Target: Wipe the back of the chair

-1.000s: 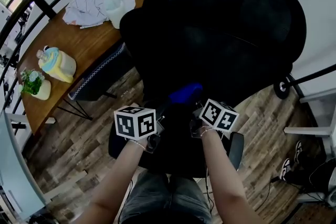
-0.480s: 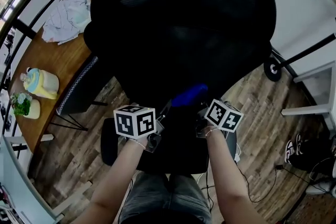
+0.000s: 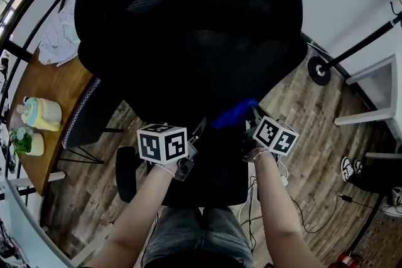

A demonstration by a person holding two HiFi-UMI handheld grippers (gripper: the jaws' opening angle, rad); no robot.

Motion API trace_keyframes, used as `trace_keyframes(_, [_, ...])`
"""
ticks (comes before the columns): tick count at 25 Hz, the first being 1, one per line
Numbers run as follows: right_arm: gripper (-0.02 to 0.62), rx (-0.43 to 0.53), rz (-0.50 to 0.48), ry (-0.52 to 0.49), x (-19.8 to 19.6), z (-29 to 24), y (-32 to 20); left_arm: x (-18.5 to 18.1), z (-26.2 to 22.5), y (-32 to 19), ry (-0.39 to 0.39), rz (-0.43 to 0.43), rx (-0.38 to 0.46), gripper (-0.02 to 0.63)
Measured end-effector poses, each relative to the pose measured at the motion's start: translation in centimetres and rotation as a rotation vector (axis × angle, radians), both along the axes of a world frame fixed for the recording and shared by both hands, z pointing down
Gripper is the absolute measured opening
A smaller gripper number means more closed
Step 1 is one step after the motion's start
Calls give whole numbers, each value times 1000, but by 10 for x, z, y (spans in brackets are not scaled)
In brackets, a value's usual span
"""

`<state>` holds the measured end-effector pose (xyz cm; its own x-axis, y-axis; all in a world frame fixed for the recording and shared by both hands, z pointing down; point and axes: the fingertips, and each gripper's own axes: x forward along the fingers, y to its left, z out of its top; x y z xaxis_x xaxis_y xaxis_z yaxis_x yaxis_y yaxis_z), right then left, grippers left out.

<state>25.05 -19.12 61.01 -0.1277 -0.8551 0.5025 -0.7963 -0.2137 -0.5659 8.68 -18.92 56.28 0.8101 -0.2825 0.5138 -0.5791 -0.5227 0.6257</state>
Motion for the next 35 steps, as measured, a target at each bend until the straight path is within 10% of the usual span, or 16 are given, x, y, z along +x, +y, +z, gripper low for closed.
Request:
trace_keyframes(16, [44, -28, 126, -17, 47, 11, 28, 8, 5, 7, -8, 25, -13, 38])
trace_keyframes(35, [44, 277, -68, -171, -52, -148, 81, -43, -81, 31, 35, -1, 120, 38])
